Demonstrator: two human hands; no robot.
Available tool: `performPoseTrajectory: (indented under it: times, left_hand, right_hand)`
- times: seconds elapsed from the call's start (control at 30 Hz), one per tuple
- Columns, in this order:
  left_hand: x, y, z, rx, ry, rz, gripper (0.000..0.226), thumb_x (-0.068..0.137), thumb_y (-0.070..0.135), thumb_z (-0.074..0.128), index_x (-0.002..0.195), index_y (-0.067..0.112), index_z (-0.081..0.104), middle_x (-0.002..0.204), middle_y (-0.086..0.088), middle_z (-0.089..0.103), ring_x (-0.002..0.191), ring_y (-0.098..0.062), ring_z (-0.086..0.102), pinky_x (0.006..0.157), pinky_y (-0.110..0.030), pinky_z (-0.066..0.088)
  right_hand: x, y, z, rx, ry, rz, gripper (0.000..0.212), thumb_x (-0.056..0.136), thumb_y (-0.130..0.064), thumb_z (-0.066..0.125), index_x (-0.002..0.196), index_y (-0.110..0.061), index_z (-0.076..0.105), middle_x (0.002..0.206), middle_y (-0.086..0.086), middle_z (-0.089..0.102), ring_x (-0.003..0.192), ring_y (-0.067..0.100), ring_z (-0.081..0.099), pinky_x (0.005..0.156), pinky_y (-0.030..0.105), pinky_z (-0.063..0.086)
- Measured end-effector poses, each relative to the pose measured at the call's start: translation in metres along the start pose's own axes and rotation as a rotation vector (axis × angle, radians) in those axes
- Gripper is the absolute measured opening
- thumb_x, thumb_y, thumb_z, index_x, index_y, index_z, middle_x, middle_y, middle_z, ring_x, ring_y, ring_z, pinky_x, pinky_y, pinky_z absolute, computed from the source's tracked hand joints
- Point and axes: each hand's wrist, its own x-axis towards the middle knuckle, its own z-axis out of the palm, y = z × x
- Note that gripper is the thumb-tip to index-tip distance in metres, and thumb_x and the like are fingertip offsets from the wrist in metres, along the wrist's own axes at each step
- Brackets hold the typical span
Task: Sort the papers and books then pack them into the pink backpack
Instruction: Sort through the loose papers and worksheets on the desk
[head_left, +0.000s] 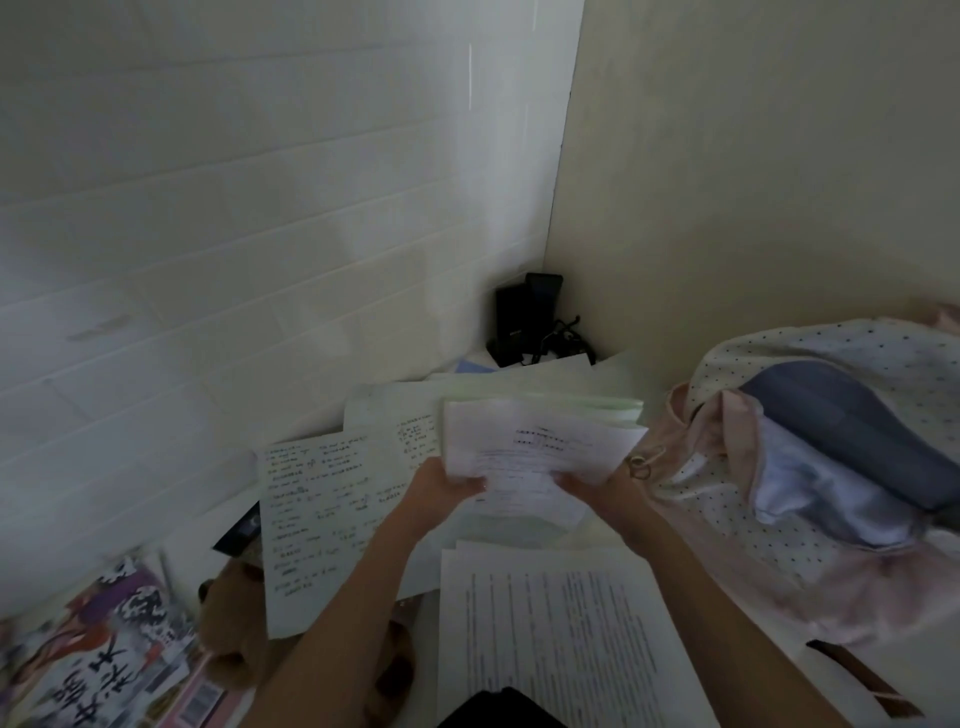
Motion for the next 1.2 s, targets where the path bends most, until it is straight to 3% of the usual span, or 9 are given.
performPoseTrajectory:
  times: [0.13,0.3,0.37,0.47,0.6,0.77,0.97,1.1,1.2]
  left_hand:
    - [0.001,0.017,-0.002,0.177,0.109,0.096,0.027,0.088,0.012,0.064,0.111,-0.001,0.065,0.11,-0.018,0.067,0.092,-0.015,0.059,0.068,-0.01,0.042]
    - [0.011,0.055,-0.011,0.562,0.152,0.286,0.031,0.096,0.018,0.049,0.12,0.002,0.06,0.121,-0.015,0.062,0.113,-0.028,0.056,0.089,-0.027,0.038]
    - [0.014,0.069,-0.013,0.605,0.095,0.318,0.032,0.097,0.018,0.046,0.125,0.007,0.059,0.127,-0.011,0.06,0.118,-0.026,0.053,0.09,-0.023,0.035]
    - [0.015,0.082,-0.02,0.728,0.024,0.344,0.034,0.098,0.017,0.044,0.128,0.01,0.056,0.131,-0.008,0.057,0.122,-0.024,0.05,0.09,-0.022,0.032]
    - [0.013,0.088,-0.013,0.832,-0.174,0.278,0.023,0.092,0.012,0.045,0.105,0.005,0.063,0.115,-0.012,0.062,0.109,-0.026,0.056,0.078,-0.021,0.035]
    - [-0.002,0.068,0.02,0.967,-0.308,0.268,0.037,0.094,0.02,0.046,0.13,0.012,0.051,0.134,-0.009,0.052,0.121,-0.023,0.048,0.096,-0.026,0.036]
    - [-0.019,0.007,0.046,1.091,-0.303,0.317,0.033,0.09,0.012,0.045,0.123,0.016,0.049,0.123,-0.006,0.057,0.117,-0.022,0.05,0.095,-0.031,0.031]
    - [-0.027,-0.032,0.051,1.132,-0.305,0.284,0.041,0.089,0.011,0.043,0.13,0.02,0.044,0.124,-0.006,0.051,0.118,-0.022,0.046,0.095,-0.033,0.03]
    - [-0.031,-0.052,0.051,1.086,-0.321,0.268,0.048,0.091,0.012,0.043,0.138,0.023,0.038,0.129,-0.006,0.046,0.121,-0.021,0.043,0.096,-0.033,0.031]
  right_hand:
    - [-0.001,-0.01,-0.005,0.142,0.087,-0.009,0.048,0.061,-0.04,0.081,0.105,-0.031,0.065,0.106,-0.01,0.072,0.097,0.006,0.068,0.073,0.02,0.055]
    - [-0.001,-0.05,-0.026,0.227,0.321,-0.11,0.072,0.06,-0.043,0.082,0.121,-0.013,0.06,0.117,0.007,0.066,0.106,0.022,0.064,0.083,0.036,0.056]
    - [-0.008,-0.063,-0.031,0.085,0.424,-0.139,0.066,0.062,-0.045,0.081,0.117,-0.016,0.058,0.113,0.0,0.064,0.101,0.006,0.062,0.081,0.023,0.054]
    - [-0.02,-0.077,-0.043,-0.225,0.62,-0.277,0.046,0.074,-0.034,0.078,0.114,-0.028,0.057,0.09,-0.021,0.051,0.076,-0.018,0.055,0.055,-0.005,0.038]
    - [-0.031,-0.079,-0.045,-0.573,0.357,-0.251,0.034,0.073,-0.032,0.079,0.098,-0.032,0.057,0.079,-0.027,0.044,0.074,-0.037,0.04,0.058,-0.014,0.027]
    - [-0.032,-0.036,-0.039,-0.545,0.127,0.085,0.041,0.073,-0.035,0.079,0.101,-0.021,0.051,0.079,-0.015,0.052,0.069,-0.004,0.049,0.058,0.011,0.04]
    - [-0.071,0.043,-0.054,-0.354,0.138,0.383,0.052,0.071,-0.014,0.082,0.118,-0.009,0.061,0.116,0.011,0.065,0.094,0.019,0.061,0.078,0.029,0.047]
    - [-0.084,0.074,-0.045,-0.525,0.156,0.535,0.047,0.074,-0.023,0.079,0.11,-0.003,0.055,0.108,0.013,0.058,0.1,0.029,0.058,0.085,0.039,0.049]
    - [-0.086,0.082,-0.037,-0.694,0.165,0.522,0.045,0.076,-0.03,0.077,0.096,-0.008,0.043,0.099,0.01,0.053,0.088,0.022,0.053,0.069,0.03,0.042]
